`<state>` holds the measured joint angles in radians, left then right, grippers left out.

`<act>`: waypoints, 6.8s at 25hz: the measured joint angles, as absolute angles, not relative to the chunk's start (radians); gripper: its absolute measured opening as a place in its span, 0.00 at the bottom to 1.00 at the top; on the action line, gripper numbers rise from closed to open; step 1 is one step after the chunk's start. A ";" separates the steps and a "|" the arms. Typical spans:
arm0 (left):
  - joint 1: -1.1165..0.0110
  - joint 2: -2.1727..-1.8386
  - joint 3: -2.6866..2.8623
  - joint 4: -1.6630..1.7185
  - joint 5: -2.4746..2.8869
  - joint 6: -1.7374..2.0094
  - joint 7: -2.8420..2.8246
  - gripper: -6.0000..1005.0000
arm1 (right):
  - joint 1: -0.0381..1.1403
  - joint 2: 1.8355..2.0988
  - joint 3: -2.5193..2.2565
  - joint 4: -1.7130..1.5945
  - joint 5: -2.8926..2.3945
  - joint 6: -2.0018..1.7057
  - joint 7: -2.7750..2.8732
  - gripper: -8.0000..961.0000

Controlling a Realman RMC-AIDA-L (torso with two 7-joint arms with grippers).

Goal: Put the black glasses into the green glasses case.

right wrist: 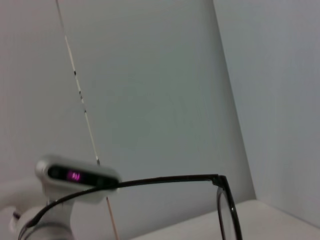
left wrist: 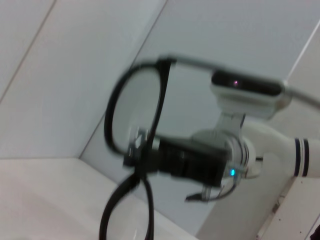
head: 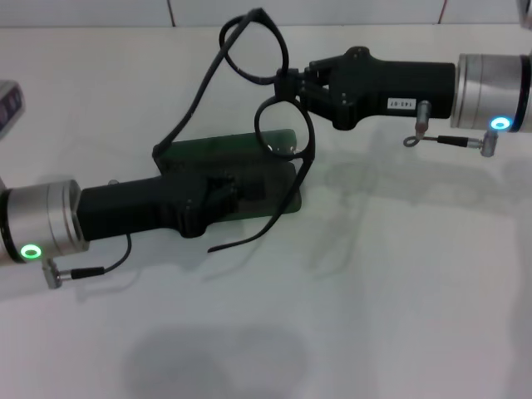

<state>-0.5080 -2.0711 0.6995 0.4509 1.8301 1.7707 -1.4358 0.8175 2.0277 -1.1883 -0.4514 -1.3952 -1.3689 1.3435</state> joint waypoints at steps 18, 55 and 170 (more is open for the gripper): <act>-0.513 -2.059 0.718 0.453 1.875 1.737 -1.420 0.01 | 0.802 2.020 -1.192 -0.478 -1.310 -1.439 1.379 0.06; -0.569 -2.052 0.777 0.472 1.765 1.801 -1.419 0.02 | 0.787 2.022 -1.353 -0.504 -1.366 -1.427 1.368 0.06; -0.440 -2.010 0.763 0.519 1.878 1.750 -1.404 0.05 | 0.800 2.020 -1.514 -0.681 -1.398 -1.192 1.181 0.06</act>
